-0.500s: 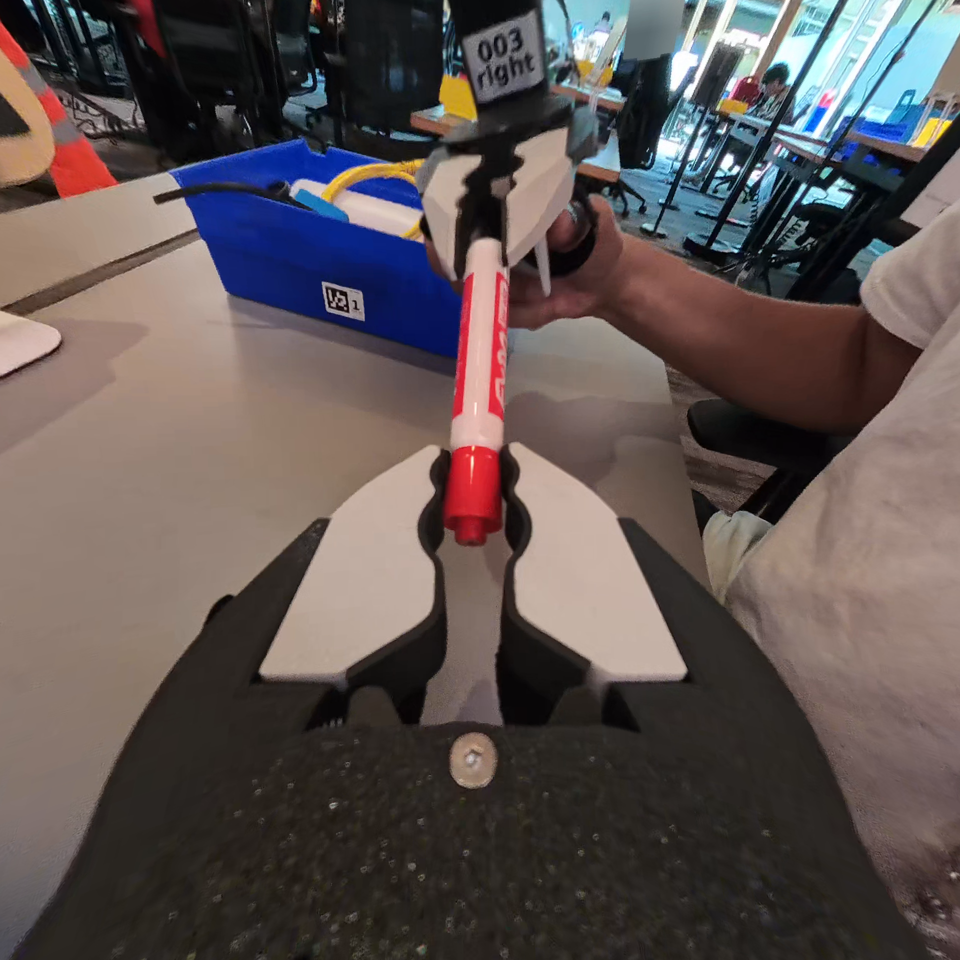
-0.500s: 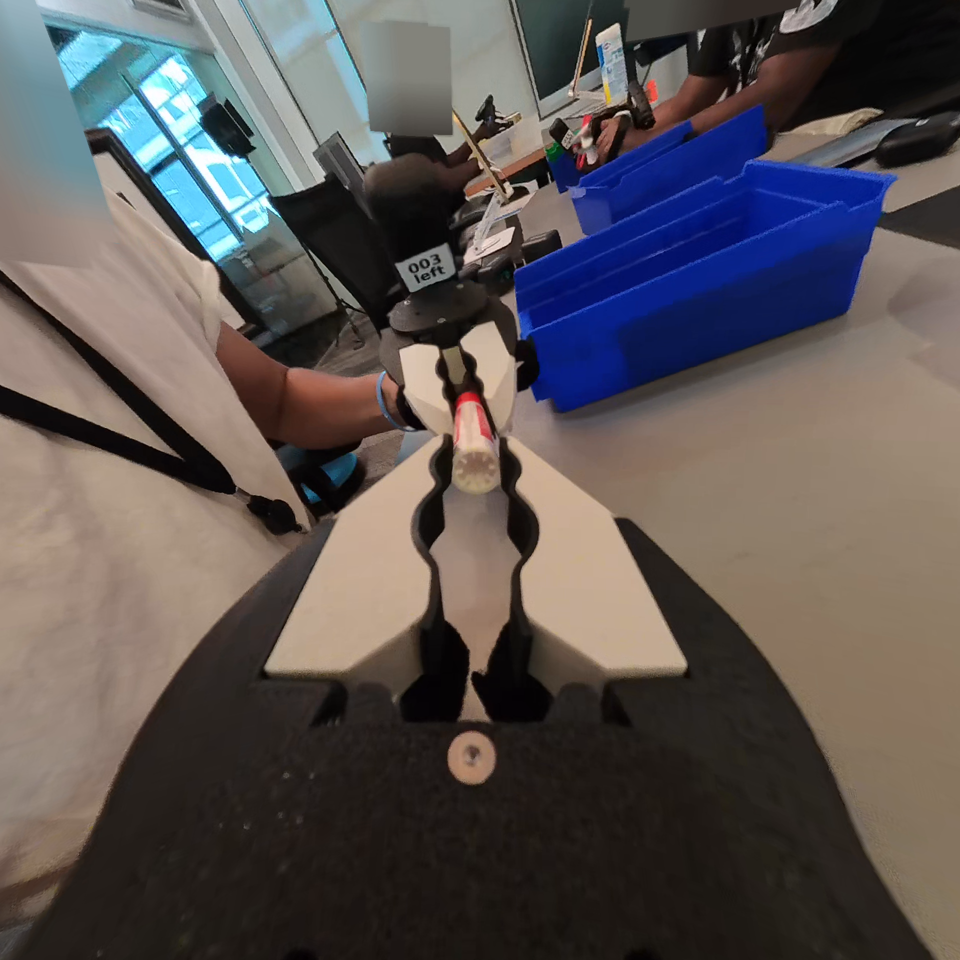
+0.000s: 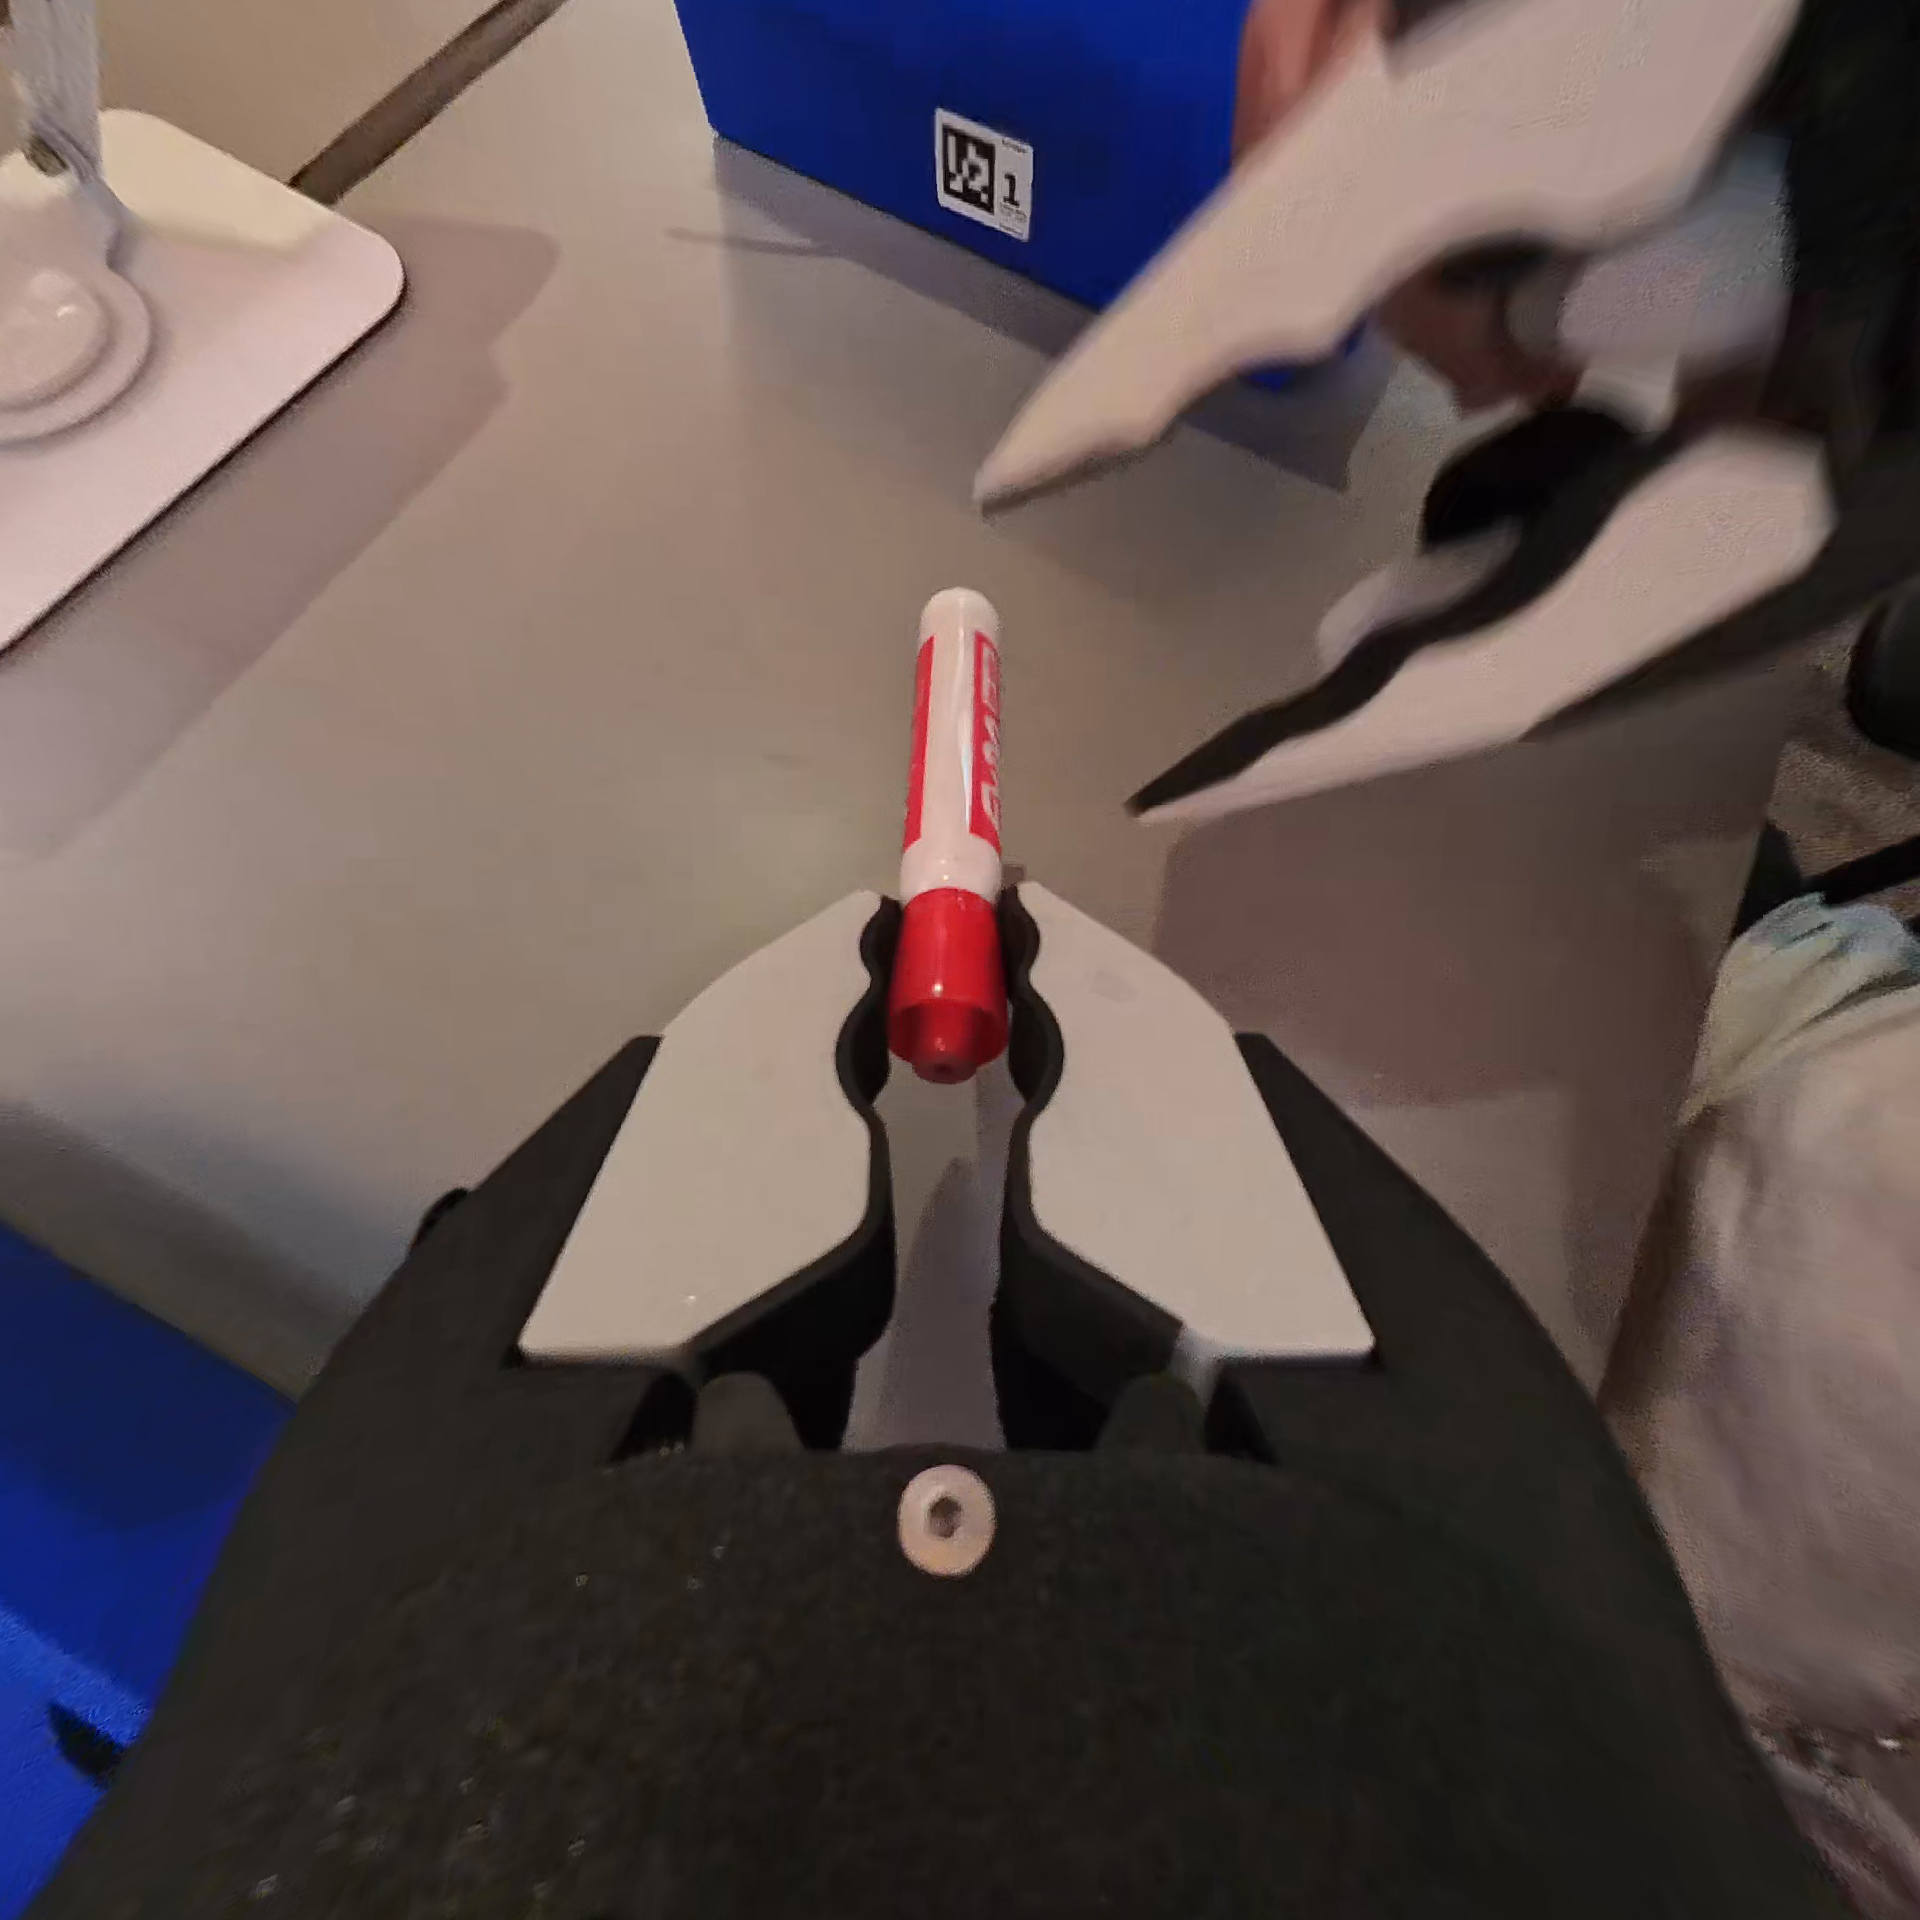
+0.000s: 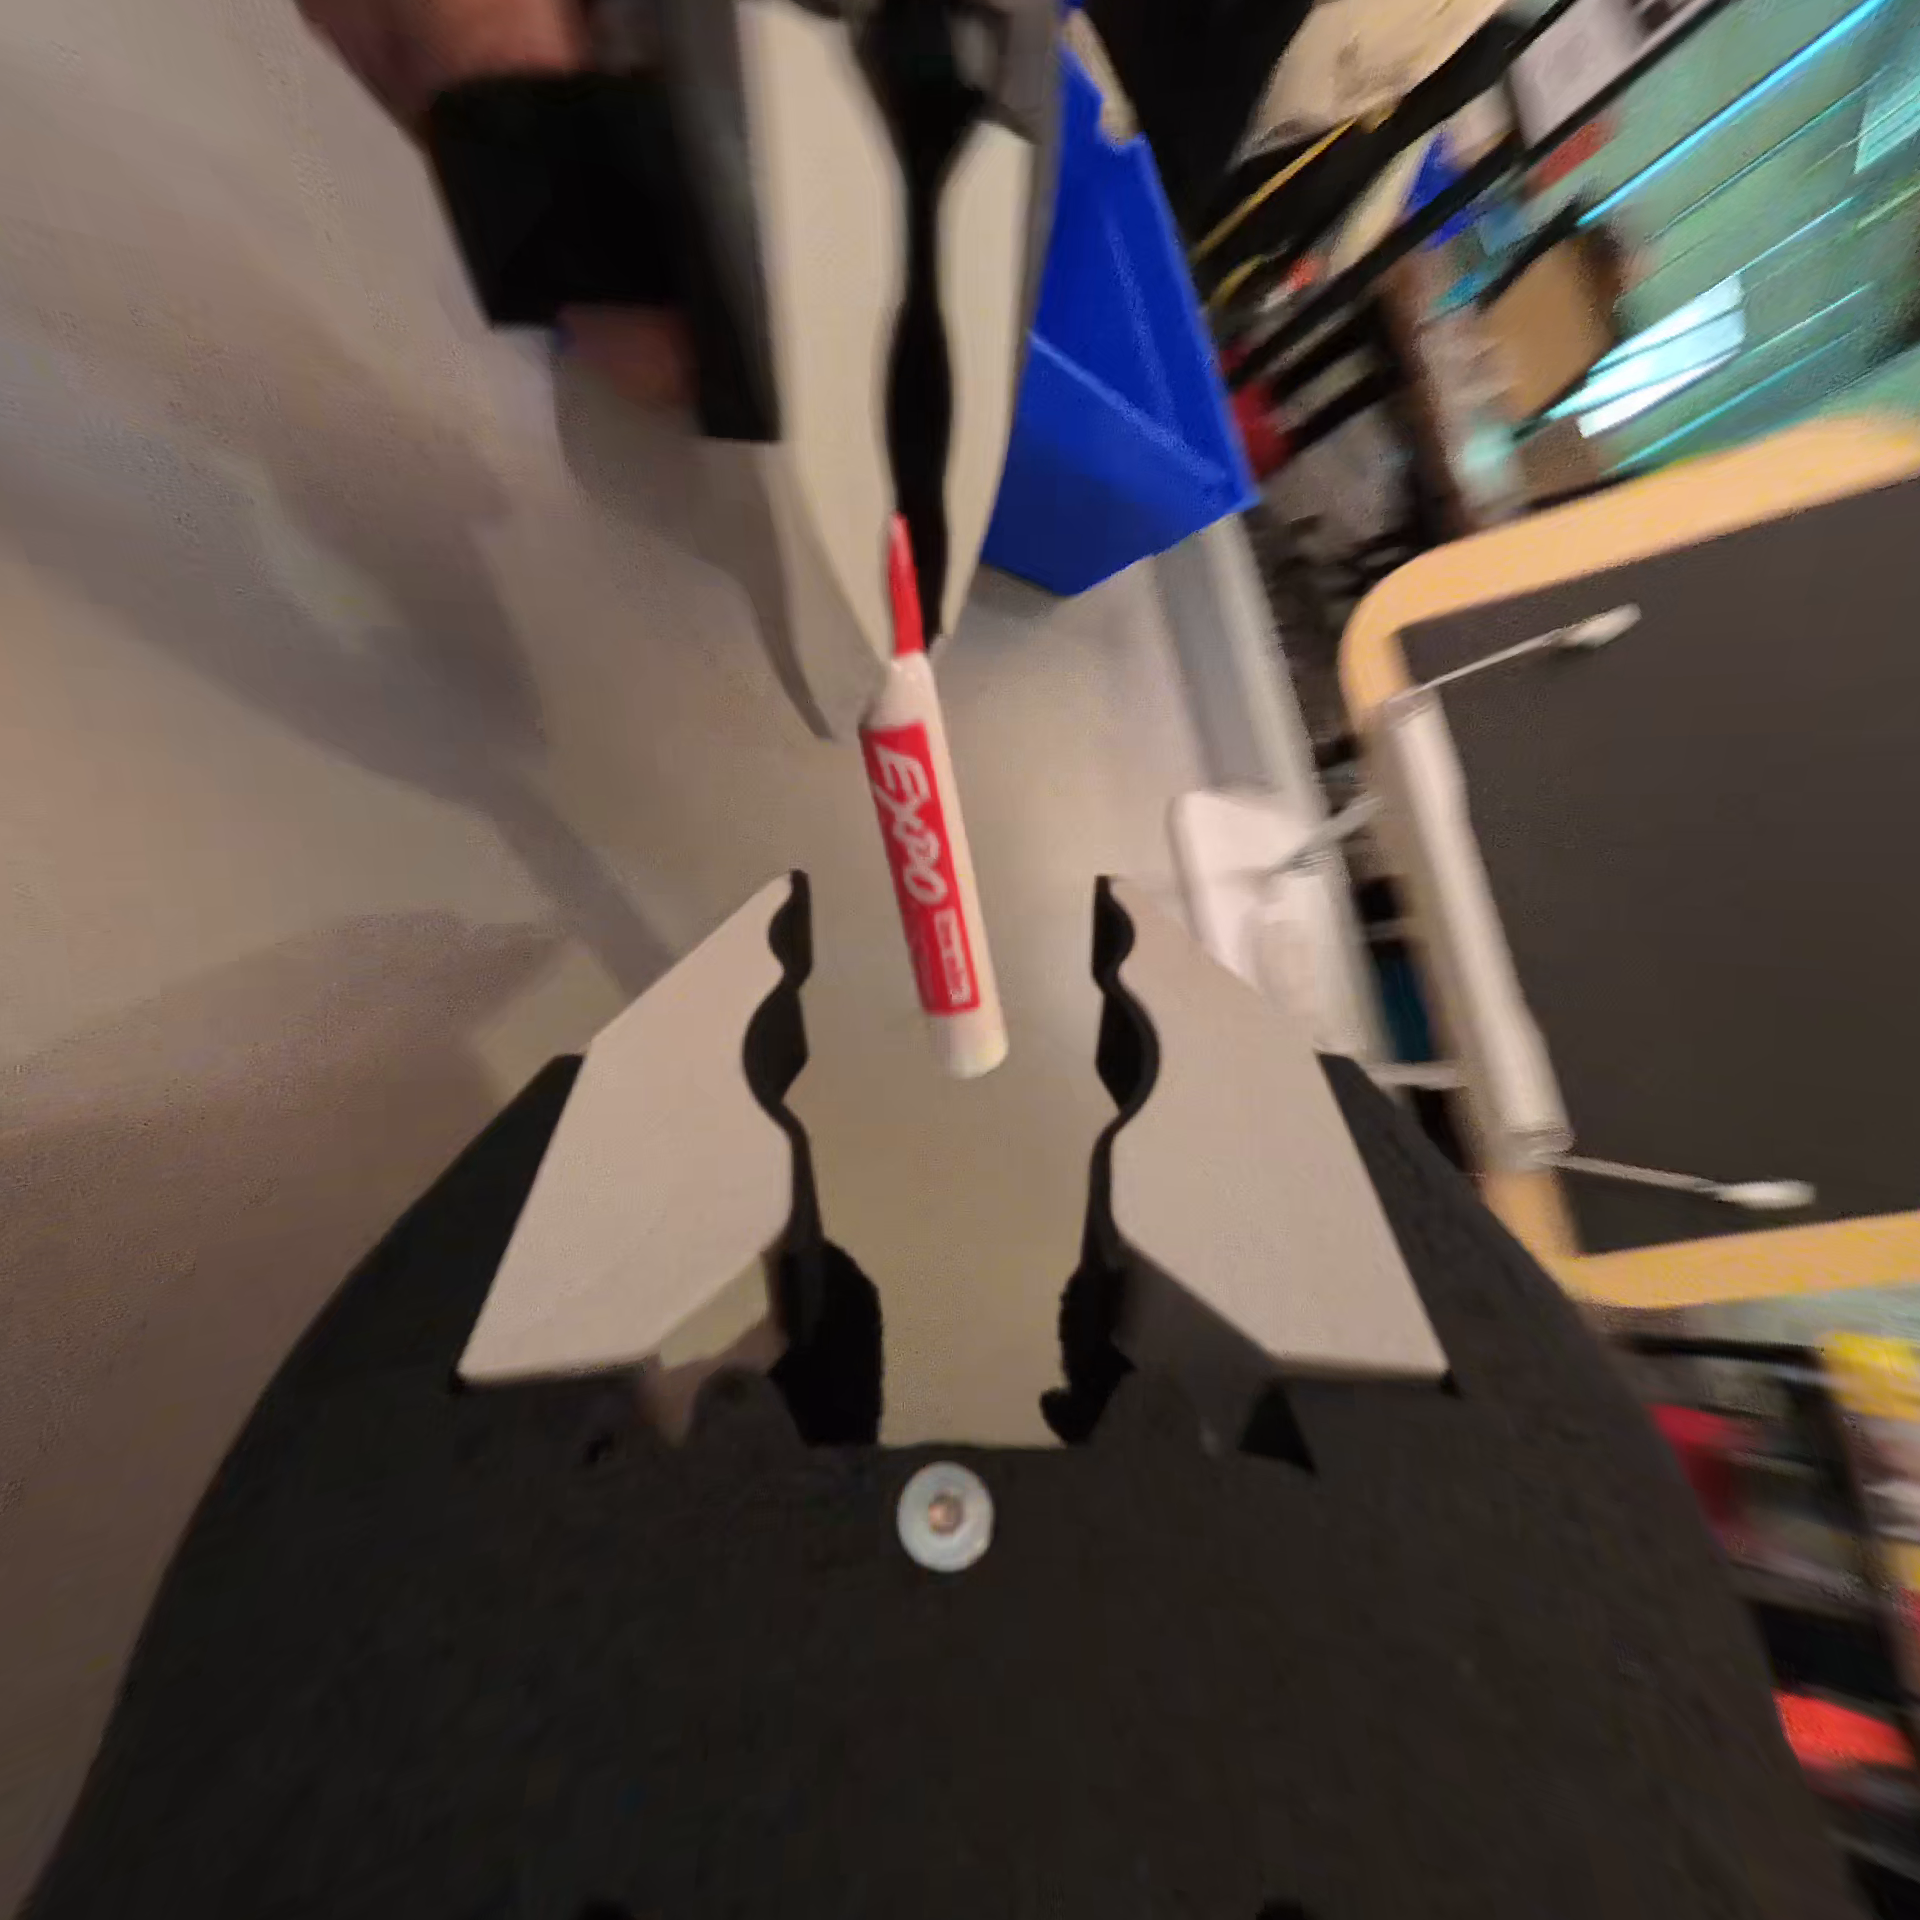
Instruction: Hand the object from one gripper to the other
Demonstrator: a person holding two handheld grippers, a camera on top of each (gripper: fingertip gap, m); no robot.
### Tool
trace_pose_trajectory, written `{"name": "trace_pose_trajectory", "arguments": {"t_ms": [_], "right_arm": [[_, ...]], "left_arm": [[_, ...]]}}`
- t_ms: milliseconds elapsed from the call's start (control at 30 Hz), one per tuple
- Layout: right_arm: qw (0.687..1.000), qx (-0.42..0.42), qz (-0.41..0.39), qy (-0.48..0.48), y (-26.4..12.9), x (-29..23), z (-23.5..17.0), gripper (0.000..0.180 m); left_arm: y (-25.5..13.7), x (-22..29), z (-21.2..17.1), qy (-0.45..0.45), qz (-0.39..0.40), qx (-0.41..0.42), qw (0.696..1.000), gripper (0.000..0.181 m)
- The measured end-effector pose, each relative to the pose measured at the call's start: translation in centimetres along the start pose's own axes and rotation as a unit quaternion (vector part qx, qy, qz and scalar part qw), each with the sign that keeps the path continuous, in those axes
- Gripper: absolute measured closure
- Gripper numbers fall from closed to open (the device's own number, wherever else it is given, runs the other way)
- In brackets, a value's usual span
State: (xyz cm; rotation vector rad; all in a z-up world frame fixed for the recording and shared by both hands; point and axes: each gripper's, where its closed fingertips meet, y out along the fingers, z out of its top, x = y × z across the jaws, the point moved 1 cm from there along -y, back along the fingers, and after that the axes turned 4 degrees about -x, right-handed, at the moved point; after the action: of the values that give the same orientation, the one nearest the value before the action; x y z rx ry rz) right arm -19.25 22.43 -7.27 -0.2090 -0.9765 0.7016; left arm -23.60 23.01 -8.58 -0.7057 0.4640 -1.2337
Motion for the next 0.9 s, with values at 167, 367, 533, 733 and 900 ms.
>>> {"name": "trace_pose_trajectory", "arguments": {"t_ms": [167, 367, 533, 733, 900], "right_arm": [[0.986, -0.028, -0.112, -0.122, 2.5, -1.6, 0.6, 0.145], [0.985, -0.017, -0.14, -0.101, 1.9, -0.3, 1.2, 0.161], [0.98, -0.025, -0.188, 0.066, -4.3, 9.6, -2.9, 0.161], [0.823, -0.231, -0.098, 0.509, -12.4, 15.6, -22.0, 0.161], [0.736, -0.389, -0.014, 0.553, -13.2, 9.3, -29.9, 0.161]], "left_arm": [[-0.5, 0.8, 0.4, -0.045, -0.04, 0.013, 0.998, 0.162], [-1.8, 1.4, 1.0, -0.09, -0.093, 0.081, 0.988, 0.156], [-5.6, 0.3, 0.9, -0.148, -0.094, 0.229, 0.958, 0.115], [-6.2, 1.7, -2.5, -0.154, -0.063, 0.275, 0.947, 0.126], [-5.5, 2.5, -3.3, -0.175, -0.072, 0.26, 0.947, 0.126]]}}
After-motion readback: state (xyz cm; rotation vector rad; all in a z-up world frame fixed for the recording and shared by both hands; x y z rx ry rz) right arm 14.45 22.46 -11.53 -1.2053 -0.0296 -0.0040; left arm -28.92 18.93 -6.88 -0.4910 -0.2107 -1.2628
